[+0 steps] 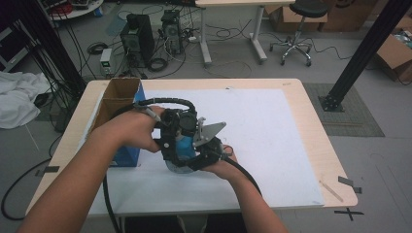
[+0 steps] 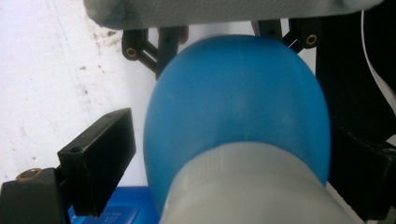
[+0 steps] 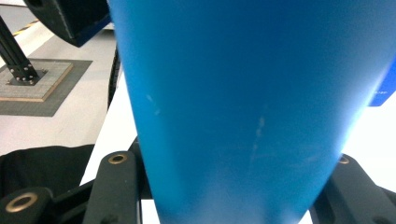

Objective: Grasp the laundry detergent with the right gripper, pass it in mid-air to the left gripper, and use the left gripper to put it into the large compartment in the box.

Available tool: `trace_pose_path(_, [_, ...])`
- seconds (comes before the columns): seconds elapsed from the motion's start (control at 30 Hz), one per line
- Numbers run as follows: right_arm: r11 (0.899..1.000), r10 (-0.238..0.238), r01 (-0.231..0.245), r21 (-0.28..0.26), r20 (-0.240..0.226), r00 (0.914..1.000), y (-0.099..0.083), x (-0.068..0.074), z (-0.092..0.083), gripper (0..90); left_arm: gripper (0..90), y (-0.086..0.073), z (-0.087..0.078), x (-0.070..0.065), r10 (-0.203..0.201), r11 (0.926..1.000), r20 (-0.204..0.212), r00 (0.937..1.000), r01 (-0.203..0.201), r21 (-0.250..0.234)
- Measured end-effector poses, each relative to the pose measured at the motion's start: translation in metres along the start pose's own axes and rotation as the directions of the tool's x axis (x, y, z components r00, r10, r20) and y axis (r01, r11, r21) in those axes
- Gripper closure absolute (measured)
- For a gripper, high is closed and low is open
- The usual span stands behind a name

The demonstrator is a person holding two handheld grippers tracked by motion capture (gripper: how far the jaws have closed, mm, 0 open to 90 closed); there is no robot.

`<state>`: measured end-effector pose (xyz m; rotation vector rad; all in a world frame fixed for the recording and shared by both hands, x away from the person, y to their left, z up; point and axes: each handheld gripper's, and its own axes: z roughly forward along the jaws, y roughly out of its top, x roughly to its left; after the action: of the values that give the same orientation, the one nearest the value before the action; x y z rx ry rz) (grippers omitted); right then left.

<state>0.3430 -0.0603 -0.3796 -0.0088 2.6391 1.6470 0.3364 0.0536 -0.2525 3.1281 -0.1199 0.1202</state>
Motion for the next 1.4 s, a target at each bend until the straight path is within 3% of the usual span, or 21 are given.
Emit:
trace_pose_path(0.07, [1.000,0.008,-0.008,-0.006,-0.001,1.0000,0.0000,0.0003,0.0004,46.4,11.5,0.0000,-0.0002,0.0000,-0.002,1.0000,-0.002,1.0000,0.002,0.000])
trace_pose_path(0.1, [1.000,0.007,-0.007,-0.006,0.000,1.0000,-0.0001,0.0000,0.0007,46.4,18.2,-0.0003,-0.0011,0.0006,-0.003,1.0000,0.003,1.0000,0.003,-0.006])
trace_pose_path(0.43, [1.000,0.009,-0.009,-0.010,0.002,1.0000,-0.0001,-0.0004,0.0009,46.4,18.5,0.0009,-0.0012,0.0005,-0.008,1.0000,0.005,1.0000,0.008,0.003])
trace_pose_path(0.73, [1.000,-0.008,0.008,-0.011,0.017,0.9998,-0.0004,-0.0022,0.0002,46.4,26.9,0.0019,-0.0037,-0.0006,-0.007,0.9999,0.004,1.0000,0.007,-0.007])
trace_pose_path(1.4, [1.000,-0.005,0.005,-0.015,0.017,0.9998,0.0001,-0.0011,0.0020,46.5,35.1,0.0011,-0.0023,-0.0015,-0.017,0.9999,-0.003,0.9999,0.017,-0.003])
